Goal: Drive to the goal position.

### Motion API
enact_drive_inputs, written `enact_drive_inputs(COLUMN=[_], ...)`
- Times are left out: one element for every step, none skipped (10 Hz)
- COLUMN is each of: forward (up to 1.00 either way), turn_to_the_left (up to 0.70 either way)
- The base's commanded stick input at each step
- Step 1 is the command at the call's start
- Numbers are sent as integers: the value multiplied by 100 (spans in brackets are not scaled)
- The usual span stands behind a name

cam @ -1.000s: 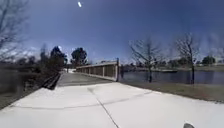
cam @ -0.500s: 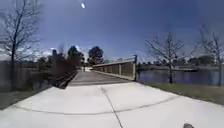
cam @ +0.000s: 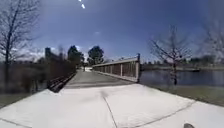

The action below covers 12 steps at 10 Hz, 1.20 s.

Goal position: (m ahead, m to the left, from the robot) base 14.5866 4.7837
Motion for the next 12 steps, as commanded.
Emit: enact_drive_inputs(forward=[70, 70, 70, 70, 70, 70, 70, 70, 70, 70, 70, 70], turn_to_the_left=[0, 0, 0, 0, 0, 0, 35, 35, 10, 0, 0, 0])
